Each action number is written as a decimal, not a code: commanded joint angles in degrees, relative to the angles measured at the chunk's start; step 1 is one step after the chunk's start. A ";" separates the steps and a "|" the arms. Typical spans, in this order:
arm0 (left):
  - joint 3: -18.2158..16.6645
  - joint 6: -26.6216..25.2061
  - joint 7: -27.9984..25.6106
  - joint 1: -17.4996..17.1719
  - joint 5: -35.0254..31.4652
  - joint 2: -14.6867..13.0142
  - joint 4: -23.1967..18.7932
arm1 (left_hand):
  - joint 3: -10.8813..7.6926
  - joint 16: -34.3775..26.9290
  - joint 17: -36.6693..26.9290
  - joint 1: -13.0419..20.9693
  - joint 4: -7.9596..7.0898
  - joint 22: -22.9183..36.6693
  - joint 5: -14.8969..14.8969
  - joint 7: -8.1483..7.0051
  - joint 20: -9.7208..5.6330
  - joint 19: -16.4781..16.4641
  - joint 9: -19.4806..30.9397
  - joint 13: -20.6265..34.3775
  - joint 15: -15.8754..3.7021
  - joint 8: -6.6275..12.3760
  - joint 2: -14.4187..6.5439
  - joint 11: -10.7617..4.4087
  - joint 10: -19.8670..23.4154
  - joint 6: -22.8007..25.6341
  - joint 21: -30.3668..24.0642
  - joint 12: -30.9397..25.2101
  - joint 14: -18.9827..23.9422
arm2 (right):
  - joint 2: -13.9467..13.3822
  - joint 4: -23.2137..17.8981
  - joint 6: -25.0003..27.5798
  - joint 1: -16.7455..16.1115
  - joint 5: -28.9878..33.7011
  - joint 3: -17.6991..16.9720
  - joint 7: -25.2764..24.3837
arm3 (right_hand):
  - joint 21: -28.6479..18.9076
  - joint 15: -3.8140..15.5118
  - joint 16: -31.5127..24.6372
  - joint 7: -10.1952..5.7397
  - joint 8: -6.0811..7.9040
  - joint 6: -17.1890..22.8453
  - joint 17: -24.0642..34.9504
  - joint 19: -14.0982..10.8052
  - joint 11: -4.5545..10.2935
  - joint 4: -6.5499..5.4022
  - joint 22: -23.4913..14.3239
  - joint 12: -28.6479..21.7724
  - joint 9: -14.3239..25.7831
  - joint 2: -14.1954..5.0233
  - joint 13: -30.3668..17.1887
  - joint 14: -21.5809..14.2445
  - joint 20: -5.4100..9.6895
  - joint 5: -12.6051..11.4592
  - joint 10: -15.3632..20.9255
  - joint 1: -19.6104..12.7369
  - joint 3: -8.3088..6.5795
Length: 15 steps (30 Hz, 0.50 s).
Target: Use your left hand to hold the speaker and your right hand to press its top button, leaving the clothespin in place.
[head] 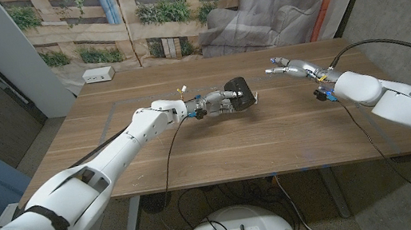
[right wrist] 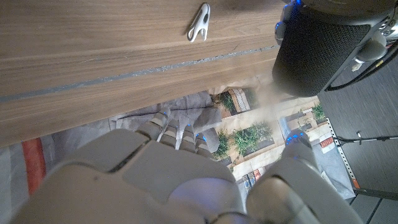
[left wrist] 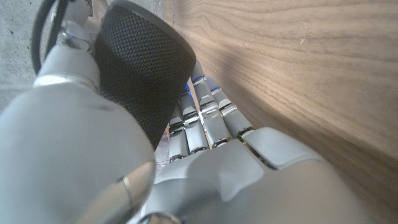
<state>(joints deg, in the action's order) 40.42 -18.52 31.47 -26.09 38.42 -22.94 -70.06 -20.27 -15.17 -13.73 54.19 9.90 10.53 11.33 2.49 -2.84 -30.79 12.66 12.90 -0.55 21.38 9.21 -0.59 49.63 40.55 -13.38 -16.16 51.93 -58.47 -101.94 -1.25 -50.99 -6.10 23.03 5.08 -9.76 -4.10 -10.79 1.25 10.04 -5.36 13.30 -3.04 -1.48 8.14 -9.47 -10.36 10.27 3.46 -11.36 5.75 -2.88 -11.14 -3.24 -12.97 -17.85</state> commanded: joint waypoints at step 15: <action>-0.36 -1.85 -0.75 -1.29 2.32 0.66 -0.24 | -3.17 0.25 -0.43 2.16 -0.33 0.11 0.32 -3.88 -7.95 -0.37 -0.01 6.51 -13.00 6.45 -17.25 -10.32 11.62 13.01 0.30 0.02 7.51 | -1.40 -4.90 6.36 3.37 5.31 3.49 4.46 | -0.19 -0.69 0.02 -0.23 -0.14 -4.00 -0.11 2.95 -0.20 -0.20 -0.20 0.16 0.22 0.26 -0.04 3.06 -0.16 -0.30 -3.56 1.30 0.67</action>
<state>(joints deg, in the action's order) 40.17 -20.29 30.59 -27.19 40.08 -22.69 -71.01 -20.27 -14.80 -13.85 54.19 9.90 10.53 11.26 2.79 -2.84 -30.79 12.58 12.90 -0.34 21.38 9.21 -0.29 49.94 40.85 -13.08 -16.11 52.52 -59.08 -104.63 2.59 -48.47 -2.95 25.35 8.02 -9.76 -4.74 -10.79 1.04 10.05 -8.64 13.04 -0.73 -1.63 8.15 -9.47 -10.14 10.27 3.76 -11.35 8.00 -2.77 -11.14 -6.05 -12.08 -17.37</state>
